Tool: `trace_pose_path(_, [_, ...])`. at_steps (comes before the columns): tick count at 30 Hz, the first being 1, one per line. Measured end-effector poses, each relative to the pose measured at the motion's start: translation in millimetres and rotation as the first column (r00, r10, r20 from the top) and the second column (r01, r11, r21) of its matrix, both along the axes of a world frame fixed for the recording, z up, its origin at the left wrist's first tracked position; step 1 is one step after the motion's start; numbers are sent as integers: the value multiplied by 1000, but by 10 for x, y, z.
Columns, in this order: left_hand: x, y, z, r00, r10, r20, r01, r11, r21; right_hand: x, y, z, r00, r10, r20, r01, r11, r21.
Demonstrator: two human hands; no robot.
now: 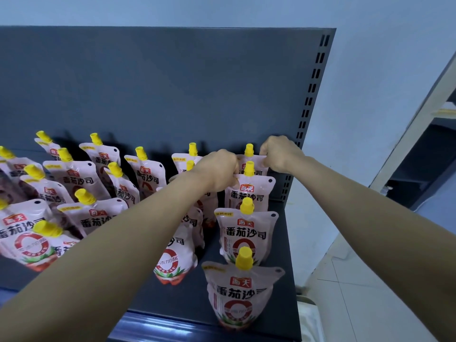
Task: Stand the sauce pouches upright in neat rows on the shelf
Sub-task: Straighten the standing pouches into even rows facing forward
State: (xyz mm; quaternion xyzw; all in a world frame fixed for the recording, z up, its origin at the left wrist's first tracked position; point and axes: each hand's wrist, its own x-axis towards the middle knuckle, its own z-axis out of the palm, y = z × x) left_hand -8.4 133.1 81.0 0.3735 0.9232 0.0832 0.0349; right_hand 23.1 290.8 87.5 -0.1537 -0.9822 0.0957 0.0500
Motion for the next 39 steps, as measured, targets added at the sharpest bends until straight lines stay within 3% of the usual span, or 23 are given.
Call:
trace_pose_path(10, [10, -75, 136, 998, -31, 64, 34, 998, -58, 203, -37, 303, 985, -1, -171, -9, 998, -59])
trace_pose_path(15, [66, -393, 422, 999, -36, -17, 38, 991, 131, 291, -294, 469, 982, 77, -171, -93, 991, -93])
trace_pose_path(20, [170, -922, 621, 999, -34, 36, 23, 962, 273, 384, -761, 624, 964, 251, -86, -264, 936, -231])
trace_pose_path(25, [343, -1488, 622, 956, -129, 262, 12, 913, 407, 369, -1246, 597, 902, 399, 167, -351, 901, -254])
trace_pose_path(29, [377, -1786, 425, 923, -79, 377, -30, 961, 274, 312, -1495, 441, 883, 369, 290, -310, 923, -230])
trace_pose_path(33, [427, -1856, 103, 939, -63, 337, 23, 992, 121, 303, -1685, 269, 902, 316, 294, -264, 943, -202])
trace_pose_path(36, [424, -1852, -29, 958, -75, 277, 39, 990, 132, 317, -1732, 210, 927, 252, 276, -224, 966, -129])
trace_pose_path(39, [432, -1927, -42, 947, -145, 287, 110, 985, 136, 314, -1733, 182, 940, 232, 252, -197, 968, -156])
